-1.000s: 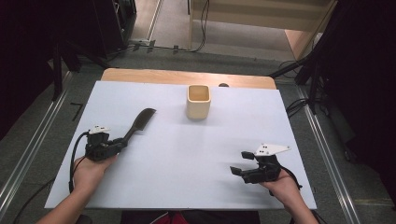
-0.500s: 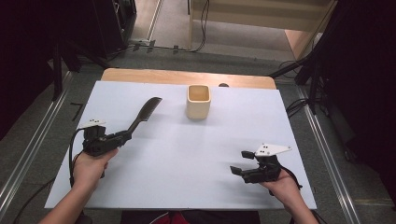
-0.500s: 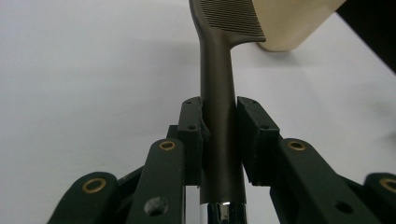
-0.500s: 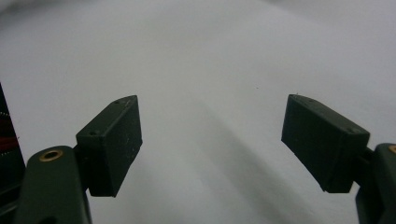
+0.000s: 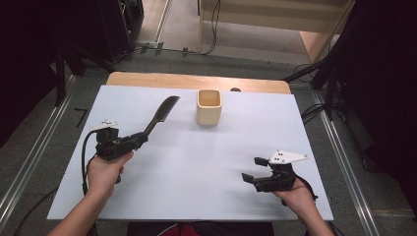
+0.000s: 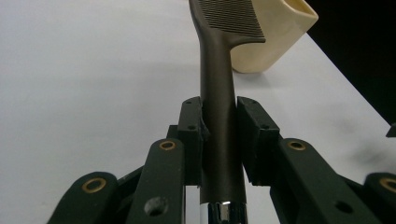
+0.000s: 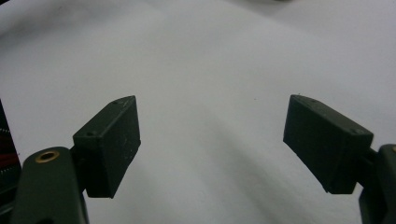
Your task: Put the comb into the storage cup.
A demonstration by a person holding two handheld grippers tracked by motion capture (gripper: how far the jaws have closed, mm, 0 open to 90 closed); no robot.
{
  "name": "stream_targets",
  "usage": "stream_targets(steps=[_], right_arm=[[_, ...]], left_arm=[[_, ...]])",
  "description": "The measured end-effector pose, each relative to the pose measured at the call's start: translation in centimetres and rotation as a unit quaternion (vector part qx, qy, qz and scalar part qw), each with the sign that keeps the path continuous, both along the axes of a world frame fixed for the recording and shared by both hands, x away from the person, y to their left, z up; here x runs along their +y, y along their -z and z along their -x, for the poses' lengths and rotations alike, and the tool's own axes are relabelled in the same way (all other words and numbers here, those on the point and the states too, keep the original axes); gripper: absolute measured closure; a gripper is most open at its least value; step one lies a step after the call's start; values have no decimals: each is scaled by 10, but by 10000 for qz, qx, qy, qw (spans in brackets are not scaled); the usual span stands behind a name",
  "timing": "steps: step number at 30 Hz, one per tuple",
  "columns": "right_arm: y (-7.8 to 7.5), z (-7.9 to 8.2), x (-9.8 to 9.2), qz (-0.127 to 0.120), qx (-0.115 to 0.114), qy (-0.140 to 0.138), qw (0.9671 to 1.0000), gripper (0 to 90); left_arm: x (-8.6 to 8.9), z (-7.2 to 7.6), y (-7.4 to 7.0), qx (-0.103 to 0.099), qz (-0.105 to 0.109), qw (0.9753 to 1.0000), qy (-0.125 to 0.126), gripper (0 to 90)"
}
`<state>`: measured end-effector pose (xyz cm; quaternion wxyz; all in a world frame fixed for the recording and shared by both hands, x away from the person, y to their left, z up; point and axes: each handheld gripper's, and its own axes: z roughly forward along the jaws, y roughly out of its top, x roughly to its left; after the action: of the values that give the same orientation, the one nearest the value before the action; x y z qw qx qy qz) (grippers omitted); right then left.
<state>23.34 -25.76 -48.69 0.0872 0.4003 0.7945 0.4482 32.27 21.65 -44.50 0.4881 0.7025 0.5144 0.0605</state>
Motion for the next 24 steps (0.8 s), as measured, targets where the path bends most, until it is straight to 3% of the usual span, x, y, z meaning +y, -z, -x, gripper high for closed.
stream_targets(steps=[5, 12, 20, 24], right_arm=[[-1, 0, 4, 42, 107, -11, 9999, 164], [-8, -1, 13, 196, 100, 52, 9997, 148], [-22, -4, 32, -85, 128, 123, 9998, 148], [-25, -8, 39, -125, 191, 310, 9993, 149]], left_arm=[[-9, -1, -1, -36, 109, 9999, 5, 734], [-18, 1, -6, -298, 248, 9992, -136, 733], [-28, 2, -6, -401, 318, 9982, -313, 733], [-35, 2, -5, -443, 426, 9976, -316, 733]])
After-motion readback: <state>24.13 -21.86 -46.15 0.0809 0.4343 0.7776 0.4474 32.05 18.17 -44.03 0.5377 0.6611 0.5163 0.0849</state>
